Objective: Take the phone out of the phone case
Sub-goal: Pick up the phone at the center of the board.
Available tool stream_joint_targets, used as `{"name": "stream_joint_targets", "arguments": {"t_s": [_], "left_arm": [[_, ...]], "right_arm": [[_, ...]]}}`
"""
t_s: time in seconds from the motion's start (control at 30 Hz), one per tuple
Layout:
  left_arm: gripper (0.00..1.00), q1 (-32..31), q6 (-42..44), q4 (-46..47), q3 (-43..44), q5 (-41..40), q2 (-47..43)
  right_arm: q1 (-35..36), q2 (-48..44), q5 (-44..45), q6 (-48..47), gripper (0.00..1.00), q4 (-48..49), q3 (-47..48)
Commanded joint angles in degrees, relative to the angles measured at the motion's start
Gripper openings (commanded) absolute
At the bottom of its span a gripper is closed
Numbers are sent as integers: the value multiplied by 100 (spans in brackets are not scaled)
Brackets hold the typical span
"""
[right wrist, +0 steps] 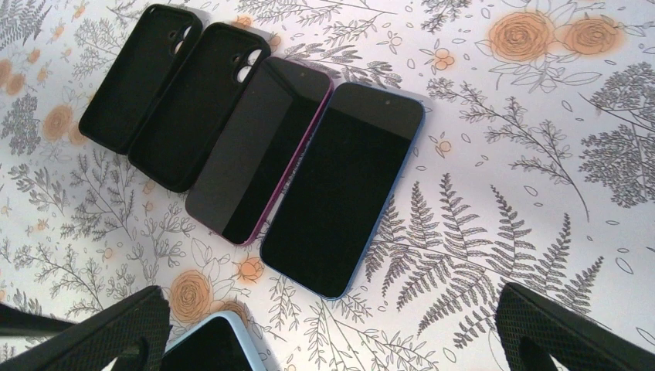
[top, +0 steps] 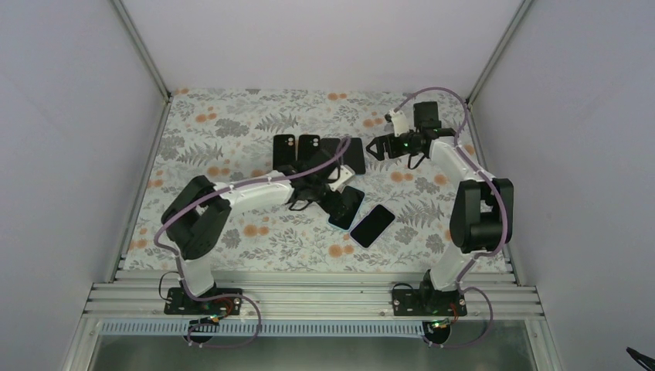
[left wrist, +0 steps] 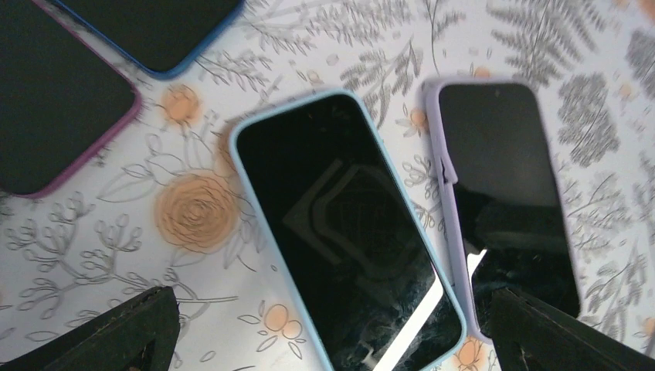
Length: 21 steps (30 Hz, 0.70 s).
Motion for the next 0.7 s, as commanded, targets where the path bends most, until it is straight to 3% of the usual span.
{"name": "stream_joint_targets", "arguments": {"t_s": [0.0,0.67], "left_arm": [[100,-283,182,-115,313,-450,290],[100,-786,-10,-412,950,-1258,1232]], "right_arm": [[-100,-212,-105,153,99,144,89],[-318,-265,-309,181,99,192,12]]}}
